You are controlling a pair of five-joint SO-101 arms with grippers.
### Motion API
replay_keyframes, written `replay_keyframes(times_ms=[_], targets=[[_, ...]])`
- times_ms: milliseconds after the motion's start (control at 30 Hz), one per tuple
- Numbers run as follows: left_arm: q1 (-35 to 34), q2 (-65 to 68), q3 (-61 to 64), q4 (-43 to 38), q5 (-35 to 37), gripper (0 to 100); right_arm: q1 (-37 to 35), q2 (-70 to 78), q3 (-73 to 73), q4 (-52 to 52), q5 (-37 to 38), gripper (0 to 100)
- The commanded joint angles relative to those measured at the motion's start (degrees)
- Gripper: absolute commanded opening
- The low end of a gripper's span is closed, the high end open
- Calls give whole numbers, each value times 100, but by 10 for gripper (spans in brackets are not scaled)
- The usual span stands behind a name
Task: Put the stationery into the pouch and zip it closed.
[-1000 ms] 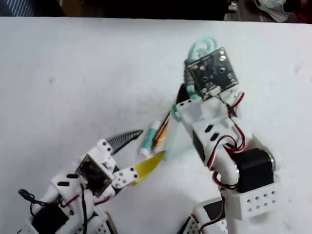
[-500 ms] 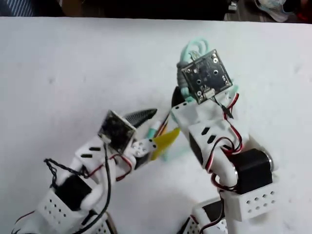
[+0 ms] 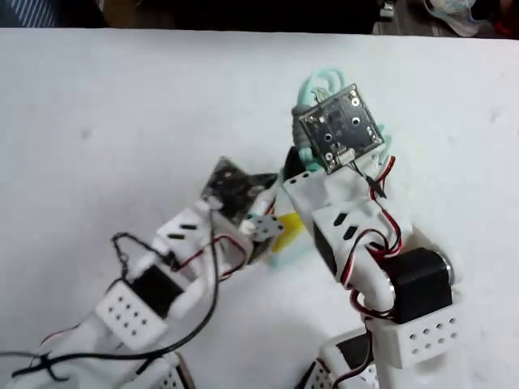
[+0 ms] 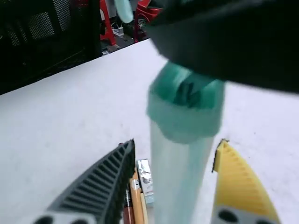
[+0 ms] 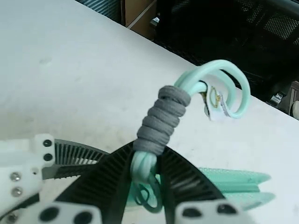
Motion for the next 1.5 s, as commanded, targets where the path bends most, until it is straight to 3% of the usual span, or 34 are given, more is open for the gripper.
replay_keyframes(times_ms=[0, 167, 400, 500, 867, 1067, 1467], targets=[[295, 646, -651, -273, 44, 283, 22, -75, -18, 110, 0, 37], [330, 804, -738, -229, 44, 273, 57, -75, -9, 154, 0, 37], [338, 796, -651, -246, 35, 14, 435, -22, -9, -84, 0, 37], [338, 796, -642, -229, 70, 57, 462, -22, -9, -233, 0, 37], [910, 787, -536, 158, 44, 31, 479, -22, -9, -936, 26, 37], [884, 787, -527, 158, 44, 31, 901, -13, 264, -1007, 747, 36], [884, 593, -492, 193, 44, 31, 1859, -22, 1090, -2114, 1143, 19]])
